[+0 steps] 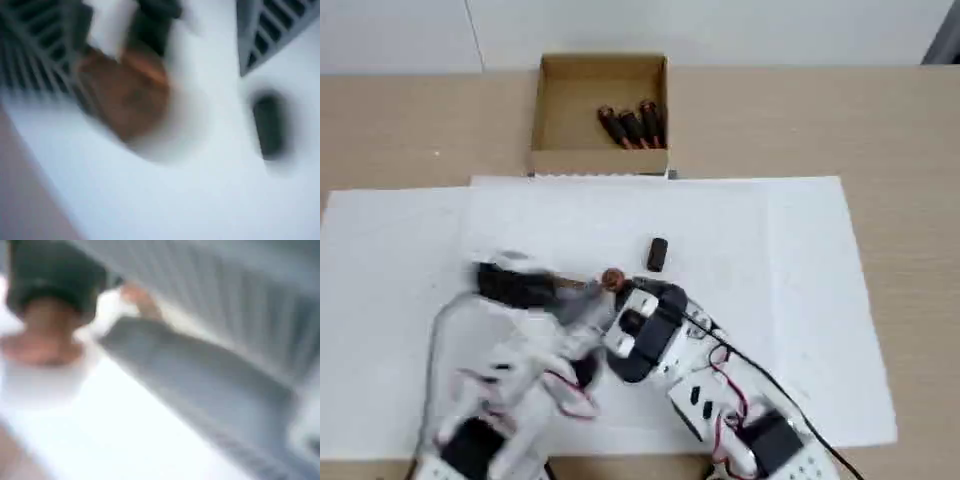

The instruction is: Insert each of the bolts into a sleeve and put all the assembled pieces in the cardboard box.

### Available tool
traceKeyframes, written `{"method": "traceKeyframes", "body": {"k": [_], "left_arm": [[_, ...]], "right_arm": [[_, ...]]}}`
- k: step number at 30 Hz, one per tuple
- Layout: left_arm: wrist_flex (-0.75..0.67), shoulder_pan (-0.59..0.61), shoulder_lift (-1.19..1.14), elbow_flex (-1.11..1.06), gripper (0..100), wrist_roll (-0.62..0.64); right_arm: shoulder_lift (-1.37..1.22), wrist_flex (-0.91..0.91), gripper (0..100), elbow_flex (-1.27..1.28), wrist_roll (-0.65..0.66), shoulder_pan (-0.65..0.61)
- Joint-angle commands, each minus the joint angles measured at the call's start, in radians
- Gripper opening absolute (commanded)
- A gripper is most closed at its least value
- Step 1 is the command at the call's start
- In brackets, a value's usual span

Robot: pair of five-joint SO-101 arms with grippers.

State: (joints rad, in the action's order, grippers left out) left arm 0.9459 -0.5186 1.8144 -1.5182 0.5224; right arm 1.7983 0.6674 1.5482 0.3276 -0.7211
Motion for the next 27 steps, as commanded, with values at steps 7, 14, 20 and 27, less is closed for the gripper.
{"method": "traceKeyframes", "body": {"k": [7,14,20,27], "left_arm": [[0.020,0.002,0.003,0.120,23,-0.054],[0.023,0.140,0.002,0.208,23,-0.161],[0.021,0.255,0.002,0.231,19,-0.216],[-0.012,0.448,0.002,0.154,2,-0.370]], "right_arm": [[0.013,-0.033,0.4,-0.066,0.009,0.004],[0.010,-0.031,0.4,-0.066,0.008,0.064],[0.015,-0.031,0.4,-0.021,0.003,0.124],[0.008,-0.031,0.4,0.014,-0.189,0.237]]}}
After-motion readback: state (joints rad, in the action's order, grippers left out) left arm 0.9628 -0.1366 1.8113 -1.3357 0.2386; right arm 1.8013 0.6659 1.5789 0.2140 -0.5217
